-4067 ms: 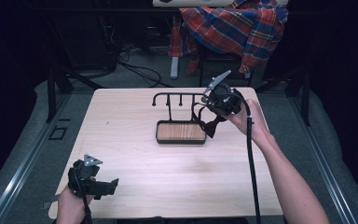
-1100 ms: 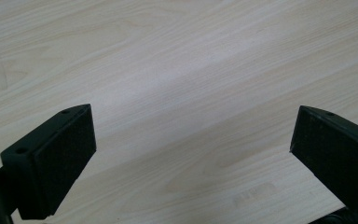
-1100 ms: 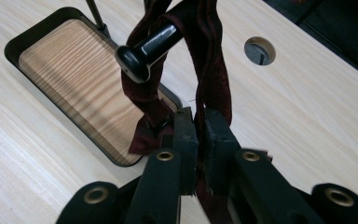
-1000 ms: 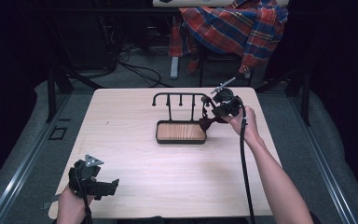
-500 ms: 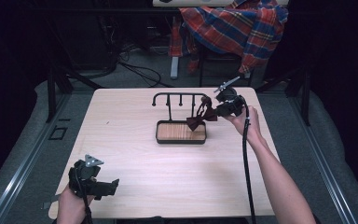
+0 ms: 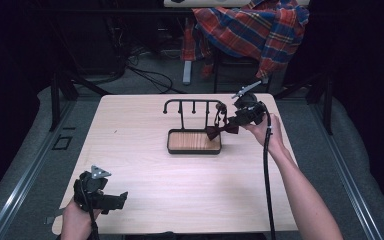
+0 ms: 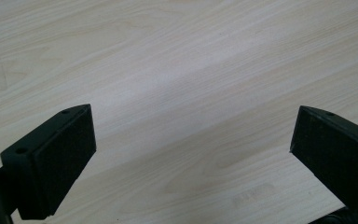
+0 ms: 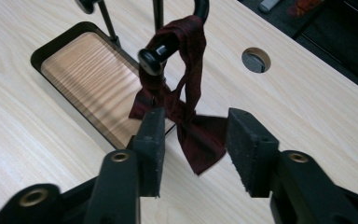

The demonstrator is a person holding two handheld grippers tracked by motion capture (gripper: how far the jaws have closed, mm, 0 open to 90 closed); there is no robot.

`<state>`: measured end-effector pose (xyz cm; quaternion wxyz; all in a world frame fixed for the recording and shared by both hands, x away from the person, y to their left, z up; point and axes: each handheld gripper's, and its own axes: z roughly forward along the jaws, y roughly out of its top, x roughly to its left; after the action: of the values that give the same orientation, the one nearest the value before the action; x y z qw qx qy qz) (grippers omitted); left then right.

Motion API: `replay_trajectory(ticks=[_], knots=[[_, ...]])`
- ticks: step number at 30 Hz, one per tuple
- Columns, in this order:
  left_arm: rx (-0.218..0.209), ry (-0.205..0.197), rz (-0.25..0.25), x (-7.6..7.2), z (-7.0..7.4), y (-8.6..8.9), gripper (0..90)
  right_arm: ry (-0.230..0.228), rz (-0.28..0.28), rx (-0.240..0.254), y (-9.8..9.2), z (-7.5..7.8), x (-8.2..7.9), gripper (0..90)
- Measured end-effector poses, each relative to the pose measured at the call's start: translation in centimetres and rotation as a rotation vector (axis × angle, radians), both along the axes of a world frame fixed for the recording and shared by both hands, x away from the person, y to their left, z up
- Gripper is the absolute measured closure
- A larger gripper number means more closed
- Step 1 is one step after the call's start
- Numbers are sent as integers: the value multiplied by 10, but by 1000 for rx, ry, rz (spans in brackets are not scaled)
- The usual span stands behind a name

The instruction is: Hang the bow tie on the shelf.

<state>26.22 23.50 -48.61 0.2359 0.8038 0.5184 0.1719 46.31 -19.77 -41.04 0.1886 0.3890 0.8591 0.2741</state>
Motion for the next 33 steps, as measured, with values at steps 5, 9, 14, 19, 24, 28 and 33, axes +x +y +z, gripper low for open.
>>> replay_trajectory(ticks=[5,9,14,19,24,28,33], knots=[[1,0,-2,0,0,0,1,-3,27,2,0,7,-9,495],[2,-1,-2,0,0,0,1,22,49,-16,0,12,-18,447],[3,-1,-2,0,0,0,2,37,65,-26,-4,14,-27,411],[3,0,-2,0,0,0,2,56,85,-43,-6,13,-36,364],[5,3,-4,0,0,-1,1,94,100,-70,-10,10,-45,281],[6,1,-3,0,0,-1,1,119,109,-97,-13,4,-56,220],[7,4,-6,0,0,-1,1,130,115,-110,-13,-7,-68,181]])
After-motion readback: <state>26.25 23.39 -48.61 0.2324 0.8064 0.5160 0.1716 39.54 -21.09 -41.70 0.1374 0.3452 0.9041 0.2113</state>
